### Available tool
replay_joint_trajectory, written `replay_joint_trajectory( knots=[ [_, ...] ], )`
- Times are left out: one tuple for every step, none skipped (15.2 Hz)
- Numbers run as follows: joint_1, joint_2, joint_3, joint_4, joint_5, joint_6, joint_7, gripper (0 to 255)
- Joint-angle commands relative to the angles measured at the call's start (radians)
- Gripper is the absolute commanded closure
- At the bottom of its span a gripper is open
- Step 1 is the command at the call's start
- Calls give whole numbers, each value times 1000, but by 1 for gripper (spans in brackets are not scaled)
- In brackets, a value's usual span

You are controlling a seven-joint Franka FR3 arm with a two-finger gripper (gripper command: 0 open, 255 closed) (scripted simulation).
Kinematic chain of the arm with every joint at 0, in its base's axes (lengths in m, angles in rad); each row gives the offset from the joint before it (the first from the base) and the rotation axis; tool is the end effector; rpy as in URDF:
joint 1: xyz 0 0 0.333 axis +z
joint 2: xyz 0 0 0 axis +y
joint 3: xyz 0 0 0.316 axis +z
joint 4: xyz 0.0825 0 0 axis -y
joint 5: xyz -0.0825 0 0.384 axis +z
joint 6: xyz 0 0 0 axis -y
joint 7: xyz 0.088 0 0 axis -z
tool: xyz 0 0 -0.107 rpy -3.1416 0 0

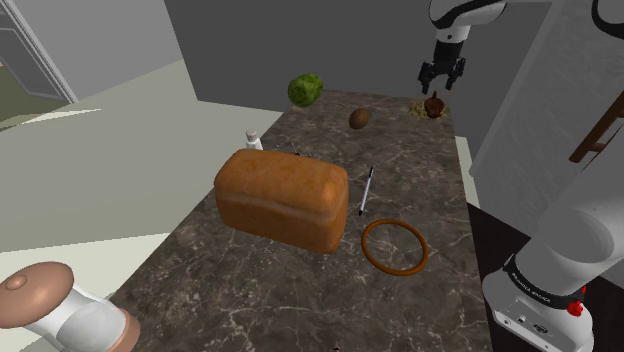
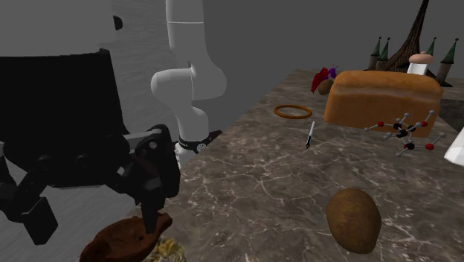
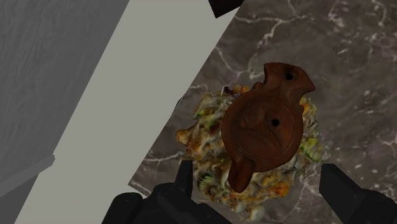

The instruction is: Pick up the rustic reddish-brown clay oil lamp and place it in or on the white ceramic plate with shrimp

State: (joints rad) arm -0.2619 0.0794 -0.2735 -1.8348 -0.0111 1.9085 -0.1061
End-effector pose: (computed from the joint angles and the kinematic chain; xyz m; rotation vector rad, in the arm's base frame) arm 0.5034 -0.2952 0.4841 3.0422 -0.6561 -0.0198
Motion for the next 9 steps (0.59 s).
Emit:
replay_joint_trajectory(
  knots=[
    [1,-8,1,50,-2,-59,2,0],
    [2,-10,1,74,-3,-85,2,0],
    [2,-10,1,74,-3,-85,2,0],
    [2,-10,1,74,-3,-85,2,0],
    [2,-10,1,74,-3,-85,2,0],
    [2,-10,1,74,-3,-85,2,0],
    [2,-10,1,74,-3,-85,2,0],
    [2,-10,1,74,-3,-85,2,0],
    [2,-10,1,74,-3,-85,2,0]
  ],
)
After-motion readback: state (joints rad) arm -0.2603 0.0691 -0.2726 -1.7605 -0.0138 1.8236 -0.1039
